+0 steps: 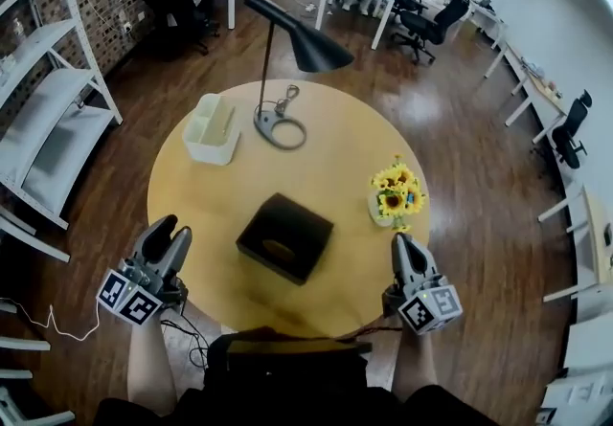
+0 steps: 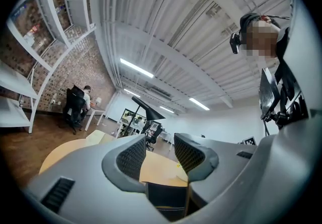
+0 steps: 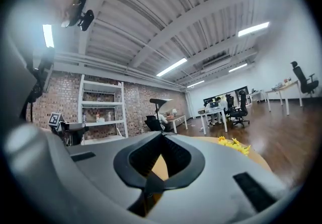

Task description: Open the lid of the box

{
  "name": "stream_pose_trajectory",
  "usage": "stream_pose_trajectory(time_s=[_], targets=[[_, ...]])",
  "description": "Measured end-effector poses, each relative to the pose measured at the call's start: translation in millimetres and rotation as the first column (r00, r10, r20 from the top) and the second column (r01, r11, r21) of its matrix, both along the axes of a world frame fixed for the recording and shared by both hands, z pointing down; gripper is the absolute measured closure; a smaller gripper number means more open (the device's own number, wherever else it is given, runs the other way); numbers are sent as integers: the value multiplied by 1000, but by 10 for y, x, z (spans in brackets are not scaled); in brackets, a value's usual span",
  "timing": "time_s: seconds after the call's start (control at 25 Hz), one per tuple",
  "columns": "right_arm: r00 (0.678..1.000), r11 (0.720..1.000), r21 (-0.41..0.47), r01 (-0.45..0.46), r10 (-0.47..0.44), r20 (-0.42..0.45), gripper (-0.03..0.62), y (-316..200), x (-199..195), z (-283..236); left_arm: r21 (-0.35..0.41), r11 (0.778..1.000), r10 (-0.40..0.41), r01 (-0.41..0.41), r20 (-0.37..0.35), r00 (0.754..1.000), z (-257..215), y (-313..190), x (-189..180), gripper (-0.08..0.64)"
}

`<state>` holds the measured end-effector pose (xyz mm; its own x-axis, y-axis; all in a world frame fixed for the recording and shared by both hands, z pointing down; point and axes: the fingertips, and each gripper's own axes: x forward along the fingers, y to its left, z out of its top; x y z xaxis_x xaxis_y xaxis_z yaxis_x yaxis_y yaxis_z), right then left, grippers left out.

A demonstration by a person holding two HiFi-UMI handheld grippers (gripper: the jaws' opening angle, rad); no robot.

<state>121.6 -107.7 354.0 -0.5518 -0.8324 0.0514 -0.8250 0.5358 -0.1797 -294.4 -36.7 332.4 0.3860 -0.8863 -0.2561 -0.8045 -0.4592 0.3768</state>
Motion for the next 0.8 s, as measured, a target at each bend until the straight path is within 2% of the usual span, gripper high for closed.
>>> stream_pose_trajectory(time_s=[0.16, 0.36, 0.56, 0.68, 0.8], targets=[[1000, 999, 18, -27, 27, 0, 591, 21, 35, -99, -14, 999, -30, 31, 53, 998, 58, 93, 42, 377], [999, 998, 49, -34, 35, -25, 591, 54, 44, -228, -36, 998, -54, 55, 35, 998, 126, 203, 71, 379], [998, 997, 47, -60, 59, 16, 591, 56, 53, -231, -59, 997, -39, 40, 21, 999, 195, 201, 98, 379], [997, 996, 49, -74, 73, 25, 592, 77, 67, -220, -49, 998, -34, 35, 31, 999, 165, 188, 143, 379], [997, 995, 64, -73, 72, 17, 592, 35, 39, -206, -25, 996, -85, 86, 46, 995, 118, 149, 98, 404]])
